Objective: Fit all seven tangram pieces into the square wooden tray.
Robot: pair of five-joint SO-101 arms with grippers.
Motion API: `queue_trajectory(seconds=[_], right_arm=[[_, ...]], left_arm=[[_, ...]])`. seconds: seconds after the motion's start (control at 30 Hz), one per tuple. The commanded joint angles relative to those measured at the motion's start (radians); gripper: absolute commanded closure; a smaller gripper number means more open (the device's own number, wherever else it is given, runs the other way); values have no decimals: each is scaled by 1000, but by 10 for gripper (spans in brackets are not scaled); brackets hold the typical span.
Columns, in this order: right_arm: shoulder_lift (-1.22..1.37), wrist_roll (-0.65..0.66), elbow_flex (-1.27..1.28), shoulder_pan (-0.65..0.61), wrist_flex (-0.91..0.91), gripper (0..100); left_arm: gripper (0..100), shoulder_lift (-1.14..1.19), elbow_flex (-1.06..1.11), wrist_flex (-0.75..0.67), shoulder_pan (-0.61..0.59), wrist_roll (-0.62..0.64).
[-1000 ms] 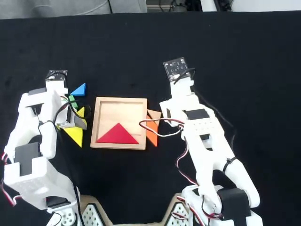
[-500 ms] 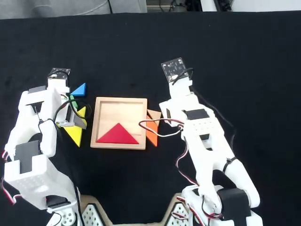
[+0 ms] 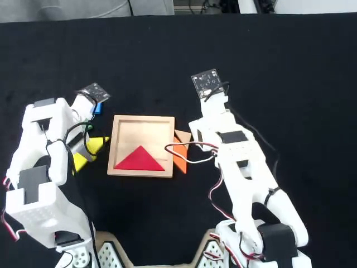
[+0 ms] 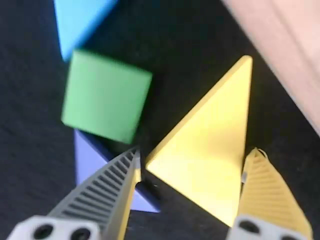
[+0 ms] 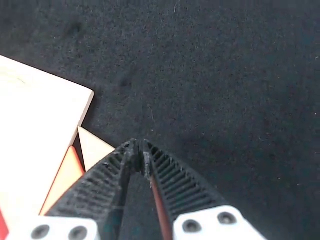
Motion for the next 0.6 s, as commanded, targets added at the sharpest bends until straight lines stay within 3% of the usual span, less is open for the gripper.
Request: queue_trajectory(seconds=[0.0,0.17,0.43,0.5,0.57], right_arm=[[1,12,-1,-11,-46,980],[1,8,-1,2,-55,980],[1,6,-1,26,-69,980],[1,6,-1,25,-69,980],[1,6,-1,21,-69,980]], left_arm=[[684,-11,-179,124,48,-124],[685,-11,-384,348,110,-183],[686,-11,-466,508,104,-175],[696,-11,-458,540,99,-61],[730,-11,-463,502,90,187]])
